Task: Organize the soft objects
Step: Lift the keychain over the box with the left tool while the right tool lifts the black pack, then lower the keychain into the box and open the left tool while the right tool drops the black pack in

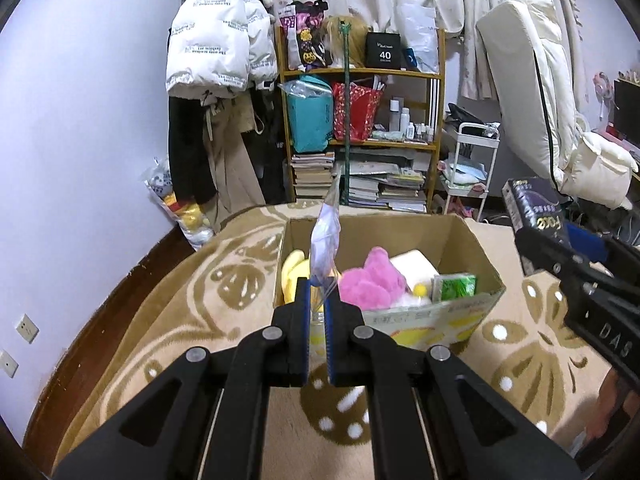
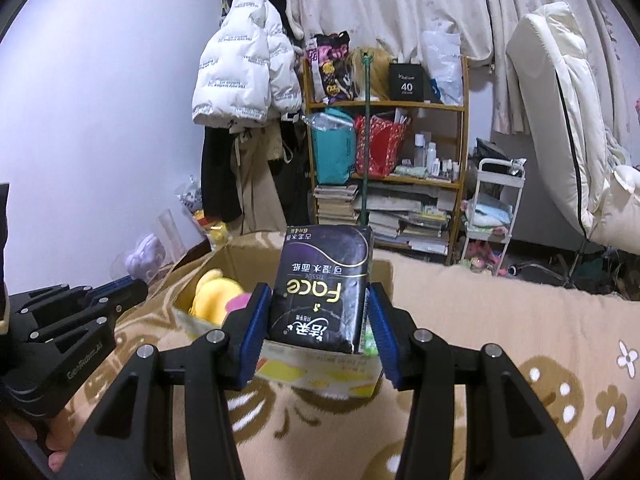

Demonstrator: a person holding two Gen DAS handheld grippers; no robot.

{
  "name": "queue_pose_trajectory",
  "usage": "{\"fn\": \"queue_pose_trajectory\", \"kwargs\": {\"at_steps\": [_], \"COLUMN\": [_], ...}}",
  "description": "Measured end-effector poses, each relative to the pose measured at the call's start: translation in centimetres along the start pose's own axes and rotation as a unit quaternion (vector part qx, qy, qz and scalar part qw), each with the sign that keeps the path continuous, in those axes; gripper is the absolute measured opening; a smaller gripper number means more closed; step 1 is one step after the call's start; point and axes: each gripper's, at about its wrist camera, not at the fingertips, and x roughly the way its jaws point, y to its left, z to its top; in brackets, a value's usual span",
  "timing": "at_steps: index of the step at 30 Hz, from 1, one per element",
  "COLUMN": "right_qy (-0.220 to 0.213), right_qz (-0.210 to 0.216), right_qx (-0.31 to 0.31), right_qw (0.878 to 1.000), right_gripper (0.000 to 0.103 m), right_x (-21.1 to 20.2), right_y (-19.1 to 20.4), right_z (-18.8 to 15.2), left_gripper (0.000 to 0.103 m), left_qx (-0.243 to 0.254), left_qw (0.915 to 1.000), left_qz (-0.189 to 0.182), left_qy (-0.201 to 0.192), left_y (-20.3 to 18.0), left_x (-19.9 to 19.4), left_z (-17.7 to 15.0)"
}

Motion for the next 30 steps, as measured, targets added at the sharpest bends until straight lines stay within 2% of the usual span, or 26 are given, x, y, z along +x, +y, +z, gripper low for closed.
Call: {"fn": "queue_pose_trajectory", "kwargs": {"at_steps": [9,17,21,26,30], "right_qy": [-0.003,0.001,0.020,0.052,0.079], "right_qz": [-0.011,-0.006,0.021,0.031,0.032], "right_qx": [0.002,0.001,0.025,0.024,0.014], "right_qw": [1.000,1.000,0.999,0.998,0.996], "right_gripper": [0.052,0.052,0.052,0.052,0.053], "right_x": [2.8,5.0,6.6,8.5,9.7], "right_y": [-1.5,-2.0,-2.6,-2.6,-2.2], "right_z": [1.6,1.8,1.3,0.2,-1.0], "left_gripper": [0.006,0.006,0.006,0.007,0.009], "left_qx": [0.017,0.020,0.020,0.004,0.014], "left_qw": [0.9997,0.9998,0.9993,0.9977,0.9970], "left_qz": [0.011,0.000,0.000,-0.014,0.000], "left_qy": [-0.011,0.008,0.033,0.066,0.076], "left_y": [-0.2,-0.6,-0.7,-0.4,-0.5], "left_x": [2.8,5.9,7.8,9.8,10.7], "left_z": [1.9,2.5,2.4,1.6,1.1]}}
